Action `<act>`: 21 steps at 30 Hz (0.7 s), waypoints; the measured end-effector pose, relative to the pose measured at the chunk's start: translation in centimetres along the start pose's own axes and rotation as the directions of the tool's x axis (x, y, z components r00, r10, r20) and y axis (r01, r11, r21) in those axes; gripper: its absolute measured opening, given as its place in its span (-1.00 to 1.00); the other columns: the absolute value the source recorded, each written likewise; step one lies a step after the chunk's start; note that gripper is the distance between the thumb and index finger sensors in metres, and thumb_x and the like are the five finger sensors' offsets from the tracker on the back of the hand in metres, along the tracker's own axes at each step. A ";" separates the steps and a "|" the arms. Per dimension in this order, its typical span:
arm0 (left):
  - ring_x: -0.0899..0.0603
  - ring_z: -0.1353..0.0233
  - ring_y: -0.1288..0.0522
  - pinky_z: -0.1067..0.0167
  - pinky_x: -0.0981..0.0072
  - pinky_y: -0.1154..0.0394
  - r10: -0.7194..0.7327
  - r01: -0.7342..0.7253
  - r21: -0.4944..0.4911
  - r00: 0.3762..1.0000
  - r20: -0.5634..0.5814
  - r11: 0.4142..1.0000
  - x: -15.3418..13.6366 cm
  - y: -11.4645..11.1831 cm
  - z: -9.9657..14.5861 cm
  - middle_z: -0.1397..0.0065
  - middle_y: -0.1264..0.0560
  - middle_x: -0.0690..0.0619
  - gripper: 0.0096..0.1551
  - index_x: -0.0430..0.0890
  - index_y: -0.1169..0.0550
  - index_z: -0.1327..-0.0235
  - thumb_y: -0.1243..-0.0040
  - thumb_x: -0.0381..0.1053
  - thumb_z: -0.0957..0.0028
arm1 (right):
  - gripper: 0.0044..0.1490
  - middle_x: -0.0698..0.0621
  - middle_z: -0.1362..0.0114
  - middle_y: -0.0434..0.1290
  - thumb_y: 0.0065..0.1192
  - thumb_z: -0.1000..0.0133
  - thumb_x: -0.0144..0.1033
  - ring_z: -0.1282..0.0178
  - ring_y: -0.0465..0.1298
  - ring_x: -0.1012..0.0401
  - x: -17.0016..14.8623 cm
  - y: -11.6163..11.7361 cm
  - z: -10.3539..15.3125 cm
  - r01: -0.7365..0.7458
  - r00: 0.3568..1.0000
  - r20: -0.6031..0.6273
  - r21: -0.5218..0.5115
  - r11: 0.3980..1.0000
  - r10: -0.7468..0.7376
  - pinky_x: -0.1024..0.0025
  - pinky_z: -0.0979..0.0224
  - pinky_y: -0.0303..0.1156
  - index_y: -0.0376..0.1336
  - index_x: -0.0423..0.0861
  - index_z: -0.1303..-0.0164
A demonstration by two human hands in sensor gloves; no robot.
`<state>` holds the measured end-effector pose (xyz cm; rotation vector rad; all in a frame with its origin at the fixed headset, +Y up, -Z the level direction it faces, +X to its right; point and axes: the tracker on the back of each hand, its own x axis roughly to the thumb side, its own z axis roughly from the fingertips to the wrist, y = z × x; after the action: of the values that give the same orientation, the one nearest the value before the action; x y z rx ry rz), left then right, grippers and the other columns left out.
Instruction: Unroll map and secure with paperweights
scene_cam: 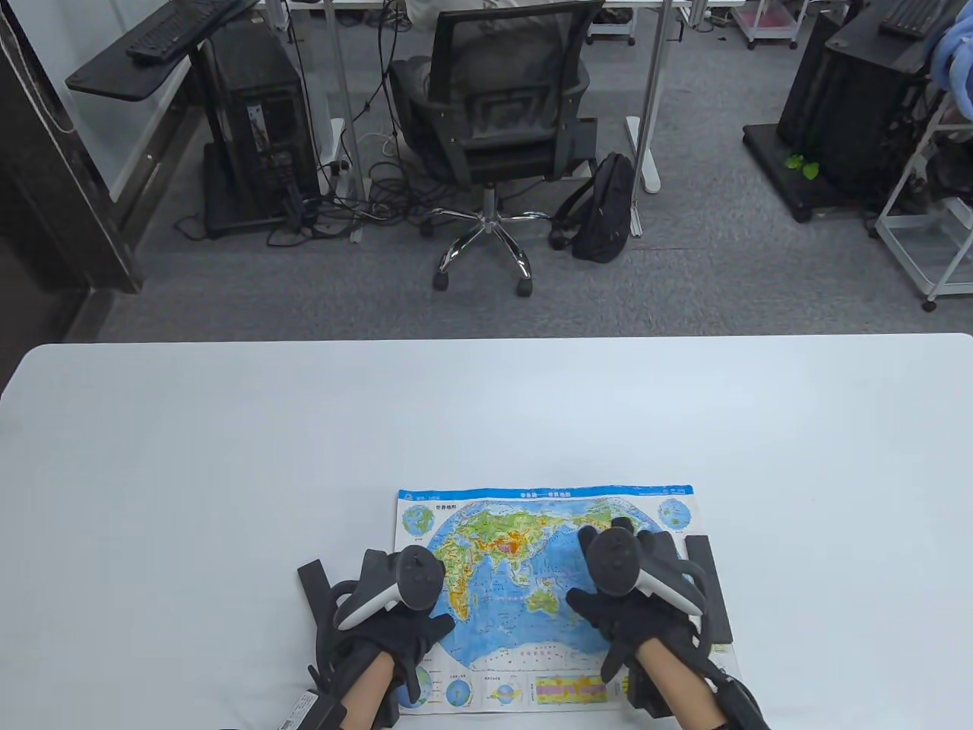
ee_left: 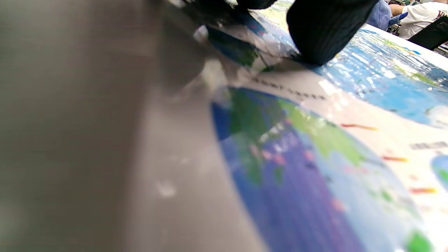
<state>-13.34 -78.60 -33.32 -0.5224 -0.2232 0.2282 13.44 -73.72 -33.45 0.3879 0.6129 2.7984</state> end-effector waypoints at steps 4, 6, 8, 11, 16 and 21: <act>-0.30 -0.59 0.24 -0.39 -0.28 0.20 0.032 -0.032 -0.008 0.999 0.012 0.999 -0.4 0.1 0.0 -0.64 0.21 -0.07 -0.14 0.07 0.08 -0.55 -0.04 0.21 -0.15 | 0.03 -0.42 -0.51 -0.58 0.07 -0.26 0.02 -0.36 -0.48 -0.48 3.4 1.9 -2.3 -0.002 0.993 0.115 0.121 0.993 -0.012 -0.55 -0.22 -0.36 -0.44 -0.11 -0.54; -0.29 -0.59 0.24 -0.40 -0.28 0.20 0.042 -0.042 -0.014 0.999 0.013 0.999 -0.5 0.2 0.0 -0.64 0.21 -0.06 -0.15 0.08 0.07 -0.55 -0.05 0.20 -0.15 | 0.04 -0.41 -0.49 -0.63 0.07 -0.25 0.04 -0.33 -0.53 -0.48 4.5 2.7 -3.3 -0.026 0.991 0.136 0.150 0.988 0.006 -0.58 -0.18 -0.39 -0.45 -0.10 -0.53; -0.28 -0.59 0.23 -0.40 -0.28 0.19 0.044 -0.043 -0.018 0.999 0.017 0.999 -0.5 0.3 0.0 -0.64 0.20 -0.06 -0.16 0.08 0.07 -0.55 -0.06 0.18 -0.16 | 0.06 -0.40 -0.45 -0.67 0.05 -0.26 0.07 -0.30 -0.57 -0.47 5.4 3.3 -4.2 -0.032 0.987 0.162 0.195 0.980 0.000 -0.59 -0.13 -0.42 -0.49 -0.09 -0.52; -0.28 -0.59 0.21 -0.41 -0.27 0.17 0.036 -0.036 -0.020 0.999 0.022 0.999 -0.6 0.4 0.0 -0.64 0.19 -0.05 -0.16 0.09 0.06 -0.55 -0.07 0.16 -0.15 | 0.06 -0.39 -0.44 -0.70 0.04 -0.26 0.08 -0.26 -0.61 -0.47 6.3 4.2 -5.2 -0.003 0.981 0.190 0.234 0.972 -0.042 -0.59 -0.09 -0.46 -0.50 -0.08 -0.51; -0.27 -0.59 0.21 -0.41 -0.26 0.16 0.043 -0.043 -0.020 0.999 0.032 0.999 -0.8 0.4 -0.1 -0.64 0.19 -0.05 -0.16 0.09 0.06 -0.55 -0.07 0.15 -0.16 | 0.01 -0.42 -0.45 -0.67 -0.01 -0.27 0.12 -0.24 -0.59 -0.50 6.8 5.1 -6.0 0.011 0.986 0.157 0.277 0.961 -0.057 -0.59 -0.03 -0.47 -0.49 0.00 -0.51; -0.28 -0.59 0.20 -0.42 -0.25 0.15 0.042 -0.042 -0.015 0.998 0.040 0.999 -0.8 0.4 -0.1 -0.64 0.18 -0.06 -0.16 0.08 0.05 -0.55 -0.08 0.15 -0.15 | -0.03 -0.41 -0.43 -0.71 -0.03 -0.28 0.13 -0.21 -0.62 -0.49 7.2 5.7 -6.3 -0.046 0.991 0.134 0.301 0.953 0.006 -0.60 0.01 -0.50 -0.47 0.03 -0.52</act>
<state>-14.15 -78.51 -33.73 -0.5370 -0.2533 0.2782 3.71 -78.98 -34.99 0.6379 1.0165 2.6762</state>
